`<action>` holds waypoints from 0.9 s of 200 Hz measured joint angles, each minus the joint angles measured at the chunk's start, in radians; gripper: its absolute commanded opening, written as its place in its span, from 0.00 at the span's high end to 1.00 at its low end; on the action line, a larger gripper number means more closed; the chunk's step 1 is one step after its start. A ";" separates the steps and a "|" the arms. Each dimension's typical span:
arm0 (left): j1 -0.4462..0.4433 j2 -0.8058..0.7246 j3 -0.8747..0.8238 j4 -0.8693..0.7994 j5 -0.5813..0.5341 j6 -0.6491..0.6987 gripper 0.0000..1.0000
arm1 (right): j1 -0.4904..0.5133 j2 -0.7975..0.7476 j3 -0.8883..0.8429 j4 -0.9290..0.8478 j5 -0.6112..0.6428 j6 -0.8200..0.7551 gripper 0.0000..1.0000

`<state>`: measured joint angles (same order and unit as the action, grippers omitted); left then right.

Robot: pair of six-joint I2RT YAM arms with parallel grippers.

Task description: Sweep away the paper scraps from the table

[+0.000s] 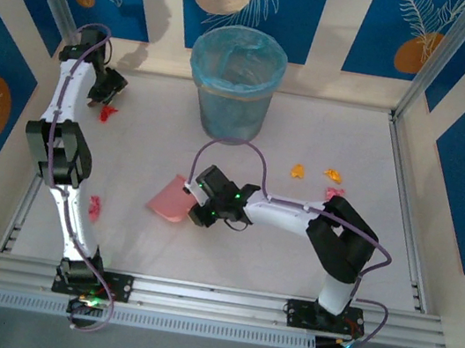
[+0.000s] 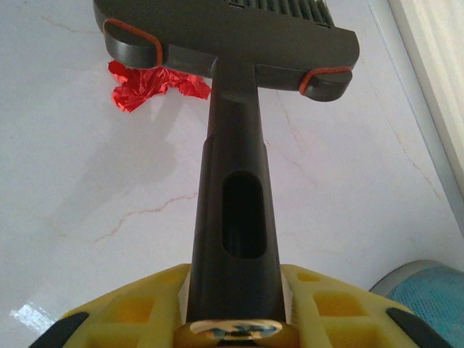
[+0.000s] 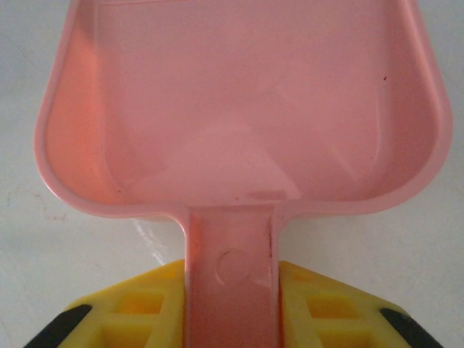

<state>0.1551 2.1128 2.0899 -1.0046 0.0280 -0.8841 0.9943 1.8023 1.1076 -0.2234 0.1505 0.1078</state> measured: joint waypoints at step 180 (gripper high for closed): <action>-0.154 -0.427 -0.542 0.077 0.125 -0.140 1.00 | 0.006 -0.009 -0.023 0.019 0.022 0.090 1.00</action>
<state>0.0006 1.6859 1.5482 -0.9276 0.1532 -1.0245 1.0008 1.7935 1.0843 -0.2047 0.1726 0.1974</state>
